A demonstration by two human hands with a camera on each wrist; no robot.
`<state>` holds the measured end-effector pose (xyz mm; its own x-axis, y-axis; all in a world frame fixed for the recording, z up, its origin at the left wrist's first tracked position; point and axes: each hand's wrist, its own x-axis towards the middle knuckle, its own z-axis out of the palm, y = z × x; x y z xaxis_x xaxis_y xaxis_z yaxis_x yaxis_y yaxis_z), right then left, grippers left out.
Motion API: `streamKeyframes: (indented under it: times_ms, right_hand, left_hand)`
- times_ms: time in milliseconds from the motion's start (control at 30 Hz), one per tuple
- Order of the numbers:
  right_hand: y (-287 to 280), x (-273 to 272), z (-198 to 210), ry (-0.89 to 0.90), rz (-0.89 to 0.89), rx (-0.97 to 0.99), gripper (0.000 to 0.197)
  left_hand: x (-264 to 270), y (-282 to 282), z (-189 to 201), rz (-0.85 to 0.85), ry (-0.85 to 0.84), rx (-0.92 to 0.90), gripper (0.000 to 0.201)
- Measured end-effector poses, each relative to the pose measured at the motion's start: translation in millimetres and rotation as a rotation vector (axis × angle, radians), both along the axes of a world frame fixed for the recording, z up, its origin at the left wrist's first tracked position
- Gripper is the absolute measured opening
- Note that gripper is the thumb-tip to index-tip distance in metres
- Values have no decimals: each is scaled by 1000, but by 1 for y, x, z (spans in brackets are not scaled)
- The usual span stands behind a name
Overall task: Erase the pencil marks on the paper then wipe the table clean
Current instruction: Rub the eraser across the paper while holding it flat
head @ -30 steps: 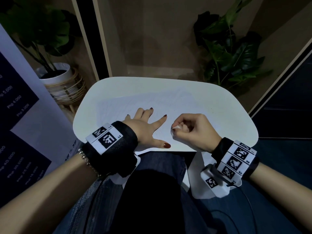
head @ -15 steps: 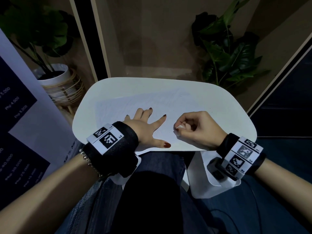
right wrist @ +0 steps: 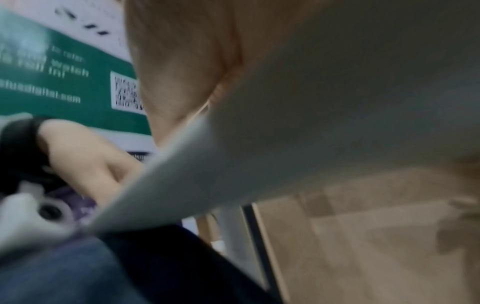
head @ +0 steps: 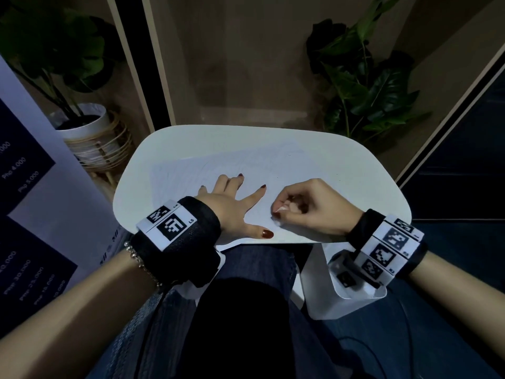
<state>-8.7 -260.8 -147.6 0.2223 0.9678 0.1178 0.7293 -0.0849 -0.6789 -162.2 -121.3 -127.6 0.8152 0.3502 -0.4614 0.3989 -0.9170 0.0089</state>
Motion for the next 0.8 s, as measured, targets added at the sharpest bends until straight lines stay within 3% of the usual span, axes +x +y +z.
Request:
streamKeyframes:
  times_ms: [100,300,467,633,800]
  right_hand:
    - [2,-7,0,0,39,-11,5]
    - [-15,29,9,48,-81,-85,7]
    - [-10,24,16,39,-109,-22,4]
    - [0,-4,14,-66,10,-86,2]
    - [-9,15,26,-159,-135,-171,14]
  left_hand:
    - [0,1,0,3,-4,-6,91]
    - [0,0,2,4,13,-12,91]
    - [0,-1,3,4,7,-5,91]
    - [0,0,2,2,9,-6,92]
    - [1,1,1,8,1,-20,92]
